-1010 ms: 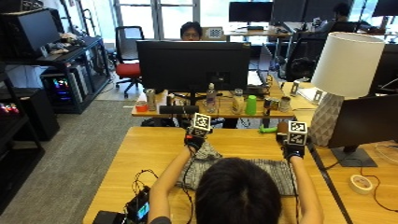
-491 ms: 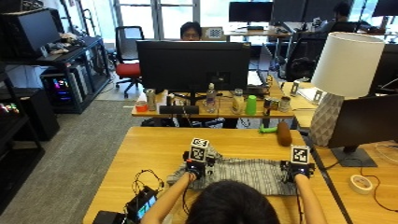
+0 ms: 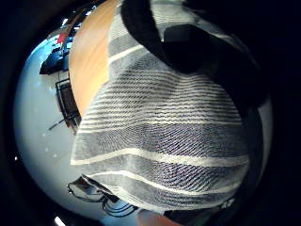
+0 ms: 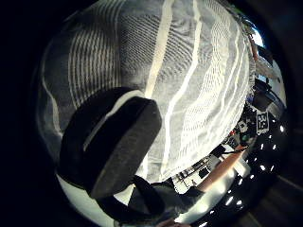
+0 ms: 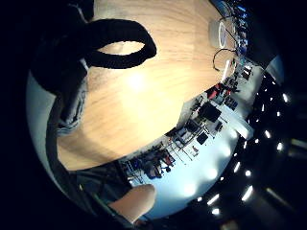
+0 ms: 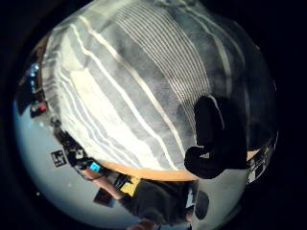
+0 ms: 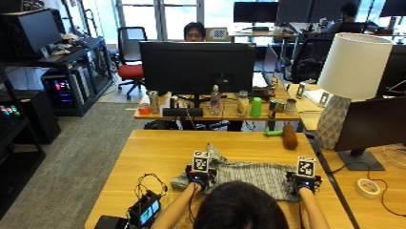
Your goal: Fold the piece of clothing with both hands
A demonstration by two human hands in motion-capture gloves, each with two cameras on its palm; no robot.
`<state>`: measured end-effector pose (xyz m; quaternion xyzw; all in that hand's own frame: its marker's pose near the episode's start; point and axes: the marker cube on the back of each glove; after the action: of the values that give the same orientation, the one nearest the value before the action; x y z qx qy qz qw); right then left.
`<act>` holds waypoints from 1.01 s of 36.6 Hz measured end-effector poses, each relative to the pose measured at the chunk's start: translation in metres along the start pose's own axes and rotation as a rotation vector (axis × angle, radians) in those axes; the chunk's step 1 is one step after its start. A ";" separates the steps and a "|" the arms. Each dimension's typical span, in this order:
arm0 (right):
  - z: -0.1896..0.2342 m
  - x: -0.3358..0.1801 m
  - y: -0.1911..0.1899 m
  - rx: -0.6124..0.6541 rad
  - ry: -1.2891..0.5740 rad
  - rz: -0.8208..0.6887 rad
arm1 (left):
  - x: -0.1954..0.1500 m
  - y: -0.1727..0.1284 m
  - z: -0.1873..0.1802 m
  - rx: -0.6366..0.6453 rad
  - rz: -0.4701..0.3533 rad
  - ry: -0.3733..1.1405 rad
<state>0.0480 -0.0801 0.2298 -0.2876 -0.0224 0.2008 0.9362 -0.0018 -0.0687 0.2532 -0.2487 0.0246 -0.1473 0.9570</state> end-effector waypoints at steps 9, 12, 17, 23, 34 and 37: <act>-0.003 -0.007 -0.001 0.203 -0.026 0.043 | 0.002 -0.003 0.002 0.033 0.042 0.024; -0.011 -0.011 -0.012 0.389 -0.001 0.015 | 0.001 -0.003 0.002 0.033 0.022 0.027; -0.018 -0.016 -0.014 0.434 0.076 -0.037 | 0.003 0.000 0.002 0.023 0.026 0.028; -0.041 -0.010 -0.006 0.313 0.034 -0.034 | 0.000 0.003 0.002 0.039 0.076 0.058; -0.134 -0.035 -0.028 0.466 -0.012 -0.139 | -0.013 0.001 -0.007 -0.012 0.108 0.278; -0.159 -0.060 -0.001 0.512 0.038 -0.163 | -0.016 0.002 -0.010 -0.025 0.128 0.341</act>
<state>0.0185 -0.1881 0.1023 -0.0425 0.0234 0.1183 0.9918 -0.0179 -0.0670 0.2426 -0.2301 0.2041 -0.1258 0.9432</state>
